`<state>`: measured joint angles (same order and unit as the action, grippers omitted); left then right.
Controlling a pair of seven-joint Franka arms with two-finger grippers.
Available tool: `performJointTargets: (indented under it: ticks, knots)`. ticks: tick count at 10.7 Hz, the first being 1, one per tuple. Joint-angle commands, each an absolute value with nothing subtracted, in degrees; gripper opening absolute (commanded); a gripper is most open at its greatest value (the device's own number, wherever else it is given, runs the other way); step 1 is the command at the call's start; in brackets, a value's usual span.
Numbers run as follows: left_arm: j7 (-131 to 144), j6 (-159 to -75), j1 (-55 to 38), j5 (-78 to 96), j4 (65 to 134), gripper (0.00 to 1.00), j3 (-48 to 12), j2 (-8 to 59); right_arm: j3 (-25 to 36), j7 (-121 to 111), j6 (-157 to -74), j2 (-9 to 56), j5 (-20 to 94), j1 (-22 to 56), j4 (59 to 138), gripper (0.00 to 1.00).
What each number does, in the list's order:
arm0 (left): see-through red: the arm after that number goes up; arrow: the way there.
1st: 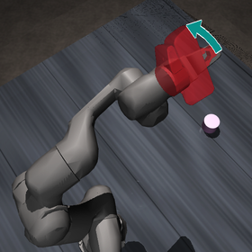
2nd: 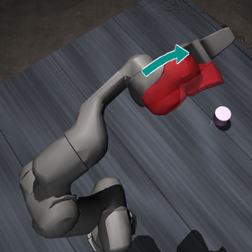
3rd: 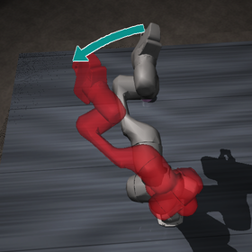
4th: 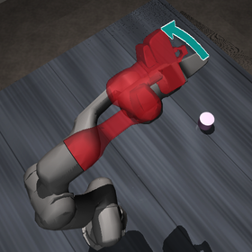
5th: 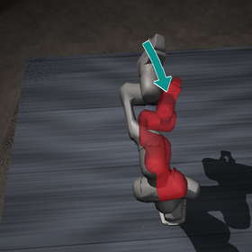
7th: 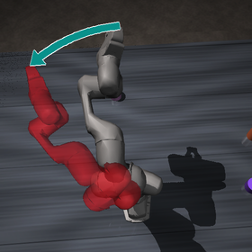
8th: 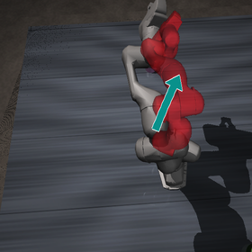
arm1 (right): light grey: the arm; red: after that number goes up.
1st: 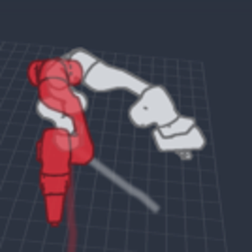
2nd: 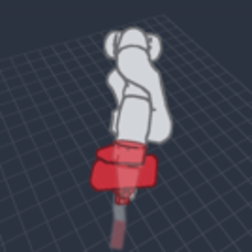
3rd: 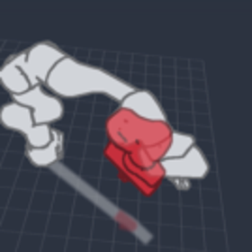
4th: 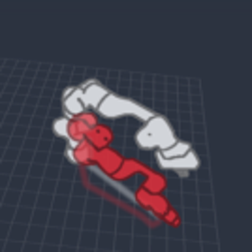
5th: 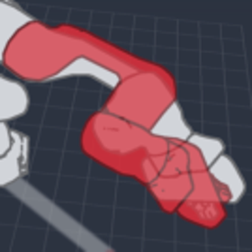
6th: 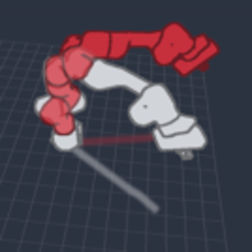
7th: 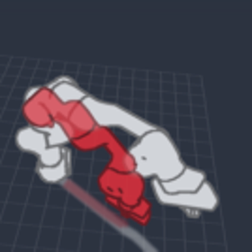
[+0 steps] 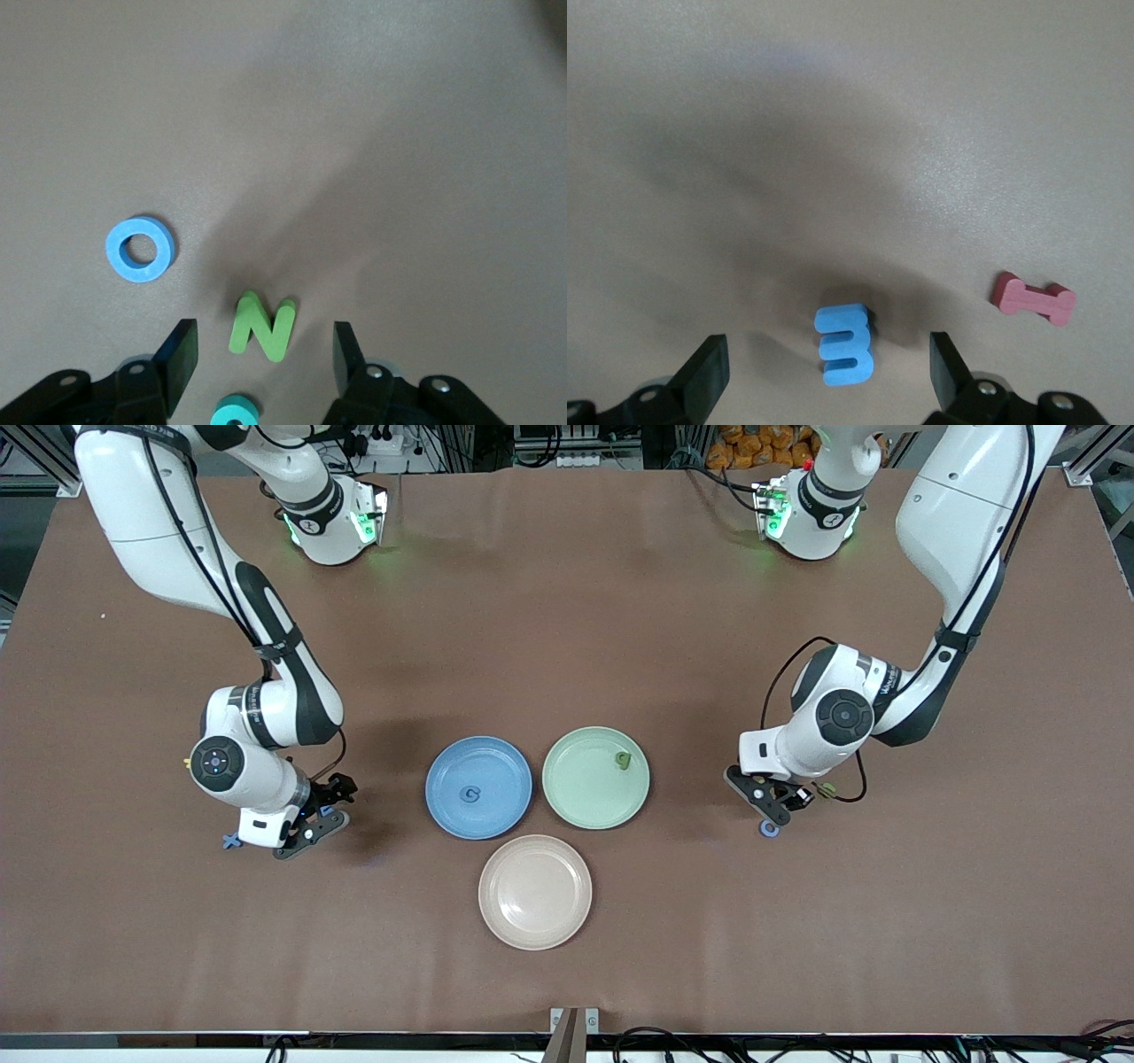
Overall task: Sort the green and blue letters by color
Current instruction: 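Grasp the green N with the left gripper while the right gripper grasps the blue 3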
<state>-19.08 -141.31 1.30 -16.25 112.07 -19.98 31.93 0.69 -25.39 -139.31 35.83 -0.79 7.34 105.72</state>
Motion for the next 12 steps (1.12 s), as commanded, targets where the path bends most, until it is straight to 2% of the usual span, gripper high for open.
performJointTargets:
  ticks: [1, 6, 7, 8, 12]
  knots:
    - [-19.34, -143.44, 2.02, -17.84, 113.55, 0.68, -20.22, 31.9, 0.18, -26.46, -140.01, 35.06, 0.18, 6.59, 107.23, 1.0]
    - [-19.16, -145.11, 1.93, -17.84, 114.35, 0.64, -19.86, 32.52, 0.09, -26.46, -141.15, 36.3, 0.18, 6.33, 107.14, 1.0]
    - [-19.16, -145.98, 1.93, -18.19, 114.35, 0.64, -19.86, 32.95, 0.09, -26.46, -141.15, 36.3, 0.18, 6.33, 107.14, 0.62]
    - [-19.16, -146.86, 2.37, -20.02, 114.35, 0.64, -19.78, 33.57, 0.09, -26.46, -141.15, 36.3, 0.18, 6.42, 107.14, 0.01]
    - [-18.81, -148.18, 3.43, -21.62, 114.26, 0.61, -19.78, 34.54, 0.09, -26.19, -141.06, 36.21, 0.18, 6.42, 106.79, 0.0]
